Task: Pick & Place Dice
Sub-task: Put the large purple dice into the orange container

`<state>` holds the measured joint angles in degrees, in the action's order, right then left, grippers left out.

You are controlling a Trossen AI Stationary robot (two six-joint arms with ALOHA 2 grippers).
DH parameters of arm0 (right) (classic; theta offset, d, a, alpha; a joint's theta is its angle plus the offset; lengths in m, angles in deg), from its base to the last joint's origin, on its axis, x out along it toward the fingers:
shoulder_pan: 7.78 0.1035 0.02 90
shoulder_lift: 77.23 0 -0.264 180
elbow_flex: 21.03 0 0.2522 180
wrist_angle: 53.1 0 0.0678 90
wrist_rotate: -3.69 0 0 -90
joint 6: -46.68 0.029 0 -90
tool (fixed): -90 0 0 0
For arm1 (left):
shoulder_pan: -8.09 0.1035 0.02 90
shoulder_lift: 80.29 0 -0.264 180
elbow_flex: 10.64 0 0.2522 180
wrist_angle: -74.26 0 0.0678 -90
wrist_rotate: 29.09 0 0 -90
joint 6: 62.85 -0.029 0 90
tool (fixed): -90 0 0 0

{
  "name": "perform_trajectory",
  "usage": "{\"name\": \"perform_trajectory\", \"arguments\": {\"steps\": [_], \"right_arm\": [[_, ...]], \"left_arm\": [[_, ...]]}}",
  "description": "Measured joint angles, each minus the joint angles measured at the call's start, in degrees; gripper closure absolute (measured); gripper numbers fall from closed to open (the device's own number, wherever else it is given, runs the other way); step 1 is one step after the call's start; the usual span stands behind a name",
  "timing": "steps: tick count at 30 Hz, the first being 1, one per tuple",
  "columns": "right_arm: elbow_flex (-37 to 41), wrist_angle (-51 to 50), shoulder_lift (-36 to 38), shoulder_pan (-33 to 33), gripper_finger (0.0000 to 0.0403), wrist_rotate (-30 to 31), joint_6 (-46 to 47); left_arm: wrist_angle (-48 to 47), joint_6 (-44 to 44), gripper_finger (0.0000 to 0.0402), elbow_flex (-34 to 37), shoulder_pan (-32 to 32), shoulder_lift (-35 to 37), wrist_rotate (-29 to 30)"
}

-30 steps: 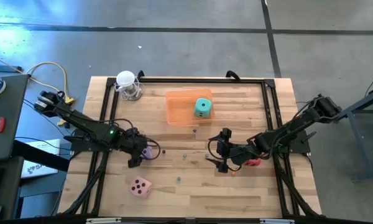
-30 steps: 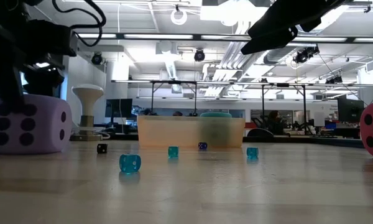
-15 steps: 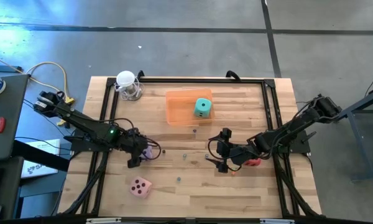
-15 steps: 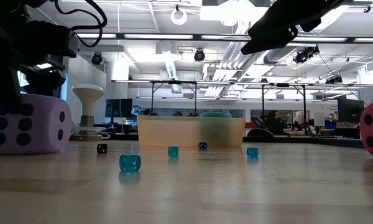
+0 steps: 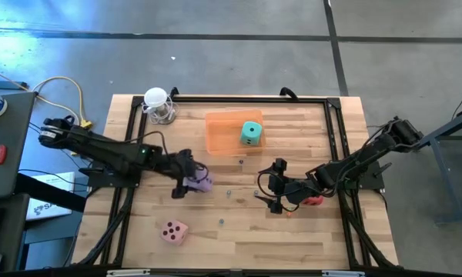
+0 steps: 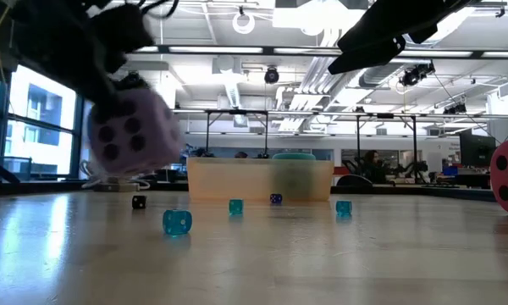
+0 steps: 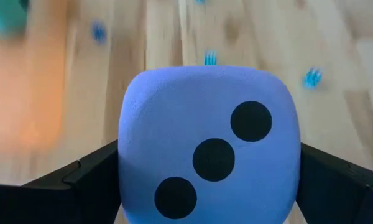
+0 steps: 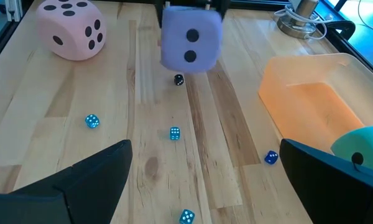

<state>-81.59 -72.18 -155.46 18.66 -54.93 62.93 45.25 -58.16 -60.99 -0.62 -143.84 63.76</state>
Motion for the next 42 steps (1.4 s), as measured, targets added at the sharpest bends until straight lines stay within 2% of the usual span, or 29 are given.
{"name": "perform_trajectory", "arguments": {"steps": [6, 12, 16, 25, 29, 37, 42], "right_arm": [[0.00, 0.03, 0.00, -0.04, 0.0003, 0.00, -0.02], [0.00, 0.13, 0.00, -1.34, 0.0003, -0.04, 0.05], [0.02, 0.46, 0.00, -2.47, 0.0003, -0.04, 0.43], [0.02, 1.34, 0.00, -2.82, 0.0003, -4.52, 1.51], [0.02, 1.35, 0.00, -2.82, 0.0003, -4.92, 1.51], [0.02, 0.93, 0.00, -2.82, 0.0003, -5.17, 1.44], [0.02, 0.90, 0.00, -2.82, 0.0003, -6.60, 0.37]], "left_arm": [[11.68, -6.54, 0.0037, -1.07, 10.67, 0.00, -1.12], [13.10, -5.57, 0.0036, -4.49, 24.35, -1.69, -7.03], [12.47, -6.42, 0.0036, -10.04, 29.97, -7.32, -10.88], [-9.37, -9.83, 0.0036, -29.58, 35.74, -25.22, -10.00], [-12.81, -13.12, 0.0036, -35.30, 36.00, -29.49, -8.24], [-13.70, -18.06, 0.0036, -38.11, 37.65, -32.83, -5.92], [-15.71, -16.43, 0.0036, -38.11, 39.08, -32.83, -5.70]]}}
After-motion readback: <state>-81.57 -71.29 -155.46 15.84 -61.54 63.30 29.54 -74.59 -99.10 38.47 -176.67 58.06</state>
